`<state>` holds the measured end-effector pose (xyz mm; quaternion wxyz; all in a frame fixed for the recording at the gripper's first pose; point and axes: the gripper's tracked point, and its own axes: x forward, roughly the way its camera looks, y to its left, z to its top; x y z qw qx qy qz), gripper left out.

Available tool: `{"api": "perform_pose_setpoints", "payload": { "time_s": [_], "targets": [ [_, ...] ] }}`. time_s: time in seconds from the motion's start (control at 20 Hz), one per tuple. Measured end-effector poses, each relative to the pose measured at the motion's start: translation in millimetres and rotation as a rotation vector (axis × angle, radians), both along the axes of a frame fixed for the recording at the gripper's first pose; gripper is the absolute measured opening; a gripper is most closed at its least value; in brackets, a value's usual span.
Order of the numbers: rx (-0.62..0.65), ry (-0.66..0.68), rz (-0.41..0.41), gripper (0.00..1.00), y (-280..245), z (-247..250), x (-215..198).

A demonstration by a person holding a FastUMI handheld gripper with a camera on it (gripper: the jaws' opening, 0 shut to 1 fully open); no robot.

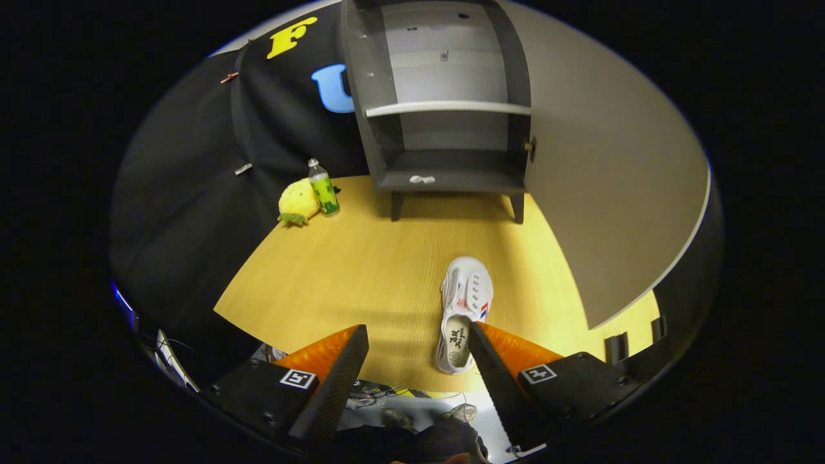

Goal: Open the shoe cabinet door, grab the shoes and put them into the shoe cabinet, then close the shoe cabinet door.

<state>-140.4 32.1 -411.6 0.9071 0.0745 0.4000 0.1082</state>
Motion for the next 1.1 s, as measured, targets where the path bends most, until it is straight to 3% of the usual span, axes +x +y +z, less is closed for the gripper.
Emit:
{"api": "perform_pose_setpoints", "payload": {
  "time_s": [0.15, 0.3, 0.4, 0.65, 0.75, 0.9, 1.0, 1.1],
  "targets": [
    [-0.006, 0.039, -0.033, 0.9, 7, -58, 14],
    [-0.001, 0.078, -0.088, 0.7, 6, -106, 30],
    [-0.023, 0.077, -0.109, 0.66, 3, -126, 44],
    [-0.046, -0.041, -0.143, 0.63, 10, -149, 86],
    [-0.059, -0.093, -0.158, 0.47, 9, -147, 94],
    [-0.117, -0.154, -0.215, 0.44, -8, -146, 102],
    [-0.083, -0.175, -0.219, 0.11, -4, -151, 117],
    [-0.063, -0.169, -0.202, 0.07, -2, -143, 110]
  ]
}}
